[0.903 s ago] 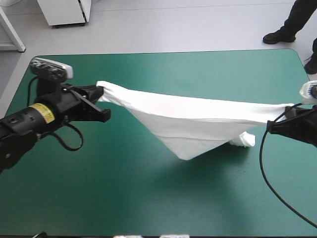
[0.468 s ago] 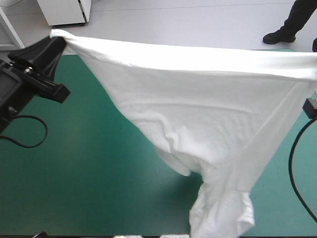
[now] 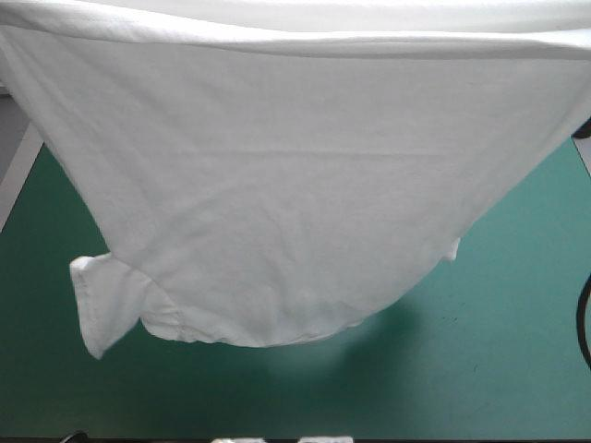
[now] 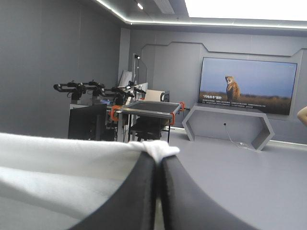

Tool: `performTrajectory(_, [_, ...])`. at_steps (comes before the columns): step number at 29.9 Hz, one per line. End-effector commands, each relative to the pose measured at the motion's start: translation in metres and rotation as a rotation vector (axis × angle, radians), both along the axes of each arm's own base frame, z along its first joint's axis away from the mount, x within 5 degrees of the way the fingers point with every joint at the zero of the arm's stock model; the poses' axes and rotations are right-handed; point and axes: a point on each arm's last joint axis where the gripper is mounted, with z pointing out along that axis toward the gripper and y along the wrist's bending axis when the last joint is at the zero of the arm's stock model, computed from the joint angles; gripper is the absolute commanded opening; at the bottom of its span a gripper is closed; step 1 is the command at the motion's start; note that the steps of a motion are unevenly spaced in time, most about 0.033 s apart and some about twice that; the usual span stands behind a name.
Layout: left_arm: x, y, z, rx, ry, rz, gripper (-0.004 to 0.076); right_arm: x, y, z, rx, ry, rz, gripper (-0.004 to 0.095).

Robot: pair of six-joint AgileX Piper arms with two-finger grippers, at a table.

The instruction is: Fold the cloth

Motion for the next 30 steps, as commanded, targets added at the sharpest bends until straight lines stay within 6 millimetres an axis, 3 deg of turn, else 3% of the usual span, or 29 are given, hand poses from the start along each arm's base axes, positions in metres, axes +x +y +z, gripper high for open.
performTrajectory(1, [-0.005,0.002,0.010,-0.035,-0.077,-0.004,-0.0010,0.000,-0.001,0.011,0.015,-0.095,-0.012,-0.0016])
performTrajectory(6, [0.013,-0.009,0.006,0.001,-0.049,0.008,-0.0010,0.026,0.000,0.006,0.016,-0.016,-0.006,-0.0017])
performTrajectory(10, [0.041,-0.025,0.001,0.041,-0.018,0.025,-0.0010,0.067,0.002,0.001,0.036,0.059,0.000,-0.0017])
performTrajectory(15, [0.100,-0.050,-0.008,0.074,-0.043,0.108,-0.0010,0.132,0.002,-0.005,0.064,0.072,-0.014,-0.0017])
performTrajectory(19, [0.161,-0.038,-0.014,-0.022,0.058,0.194,-0.0010,0.184,0.001,-0.009,0.104,-0.006,-0.037,-0.0017])
performTrajectory(22, [0.194,-0.034,-0.010,-0.029,0.027,0.247,-0.0010,0.212,-0.001,-0.011,0.112,-0.102,-0.071,-0.0017])
performTrajectory(25, [0.218,-0.040,-0.001,-0.015,-0.031,0.269,-0.0010,0.229,-0.001,-0.010,0.131,-0.205,-0.089,-0.0017])
performTrajectory(30, [0.234,-0.046,0.017,-0.030,-0.162,0.284,-0.0010,0.241,0.001,-0.001,0.124,-0.264,-0.092,-0.0017])
